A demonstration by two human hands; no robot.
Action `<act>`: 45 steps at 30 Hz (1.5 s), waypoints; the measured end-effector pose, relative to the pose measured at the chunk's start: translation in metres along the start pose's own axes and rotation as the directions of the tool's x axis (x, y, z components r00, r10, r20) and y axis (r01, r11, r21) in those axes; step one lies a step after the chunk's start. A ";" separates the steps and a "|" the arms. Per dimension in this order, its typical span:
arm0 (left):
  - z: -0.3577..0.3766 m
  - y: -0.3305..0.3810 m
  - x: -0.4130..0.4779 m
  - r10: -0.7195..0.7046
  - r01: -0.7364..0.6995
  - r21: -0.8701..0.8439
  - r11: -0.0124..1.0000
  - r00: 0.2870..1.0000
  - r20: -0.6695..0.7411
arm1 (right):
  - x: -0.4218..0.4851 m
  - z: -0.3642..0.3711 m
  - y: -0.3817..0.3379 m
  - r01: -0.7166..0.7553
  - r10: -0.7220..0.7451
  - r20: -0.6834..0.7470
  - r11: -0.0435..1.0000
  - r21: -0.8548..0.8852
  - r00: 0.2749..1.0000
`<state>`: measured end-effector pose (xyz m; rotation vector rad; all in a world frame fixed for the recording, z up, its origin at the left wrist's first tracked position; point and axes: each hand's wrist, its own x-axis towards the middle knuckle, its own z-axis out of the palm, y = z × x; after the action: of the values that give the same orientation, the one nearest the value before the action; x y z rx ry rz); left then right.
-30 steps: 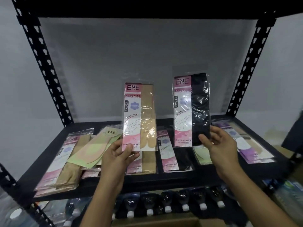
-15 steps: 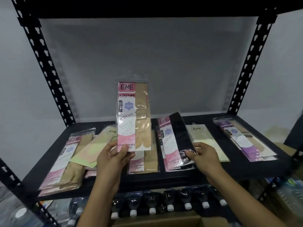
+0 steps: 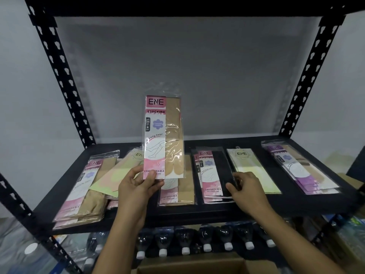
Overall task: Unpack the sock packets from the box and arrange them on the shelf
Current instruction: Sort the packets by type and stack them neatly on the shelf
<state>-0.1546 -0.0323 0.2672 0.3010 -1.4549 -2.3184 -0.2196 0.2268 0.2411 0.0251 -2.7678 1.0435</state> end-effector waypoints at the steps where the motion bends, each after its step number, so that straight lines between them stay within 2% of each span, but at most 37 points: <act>1: 0.000 0.000 0.000 -0.001 0.001 0.000 1.000 1.000 -0.001 | -0.001 -0.001 0.000 0.023 -0.023 -0.001 1.000 0.001 1.000; 5: -0.001 0.000 0.000 -0.004 0.004 0.006 1.000 1.000 -0.003 | -0.004 -0.002 0.003 0.131 -0.130 0.026 0.991 -0.035 0.991; 9: -0.002 -0.001 0.000 -0.006 0.006 0.019 1.000 1.000 -0.006 | -0.007 -0.003 0.006 0.176 -0.171 0.072 0.982 -0.072 0.983; 29: 0.009 -0.011 -0.012 -0.079 0.079 0.037 0.996 0.997 0.013 | -0.003 -0.001 0.009 0.156 -0.151 0.100 0.987 -0.047 0.984; 34: 0.011 -0.022 -0.007 -0.177 0.179 0.135 0.975 0.984 -0.026 | -0.002 0.000 0.011 0.168 -0.163 0.095 0.984 -0.050 0.982; 37: 0.012 -0.025 -0.004 -0.168 0.186 0.262 0.947 0.982 -0.090 | -0.001 0.000 0.012 0.174 -0.169 0.093 0.984 -0.048 0.981; 39: 0.011 -0.026 -0.005 -0.113 0.152 0.416 0.896 0.987 -0.119 | -0.001 0.000 0.013 0.177 -0.172 0.089 0.983 -0.046 0.981; 40: 0.010 -0.026 -0.005 -0.070 0.125 0.530 0.839 0.990 -0.122 | -0.001 0.000 0.013 0.179 -0.175 0.087 0.983 -0.044 0.981; 43: 0.009 -0.024 -0.008 0.059 0.023 0.847 0.531 0.996 -0.064 | -0.001 0.000 0.012 0.183 -0.178 0.084 0.982 -0.054 0.980; 45: 0.008 -0.023 -0.009 0.113 -0.039 0.939 0.341 0.994 0.000 | -0.001 -0.001 0.011 0.181 -0.176 0.081 0.982 -0.059 0.981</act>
<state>-0.1541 -0.0129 0.2496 0.5764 -2.5709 -1.0526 -0.2194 0.2356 0.2341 0.3048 -2.8020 0.9228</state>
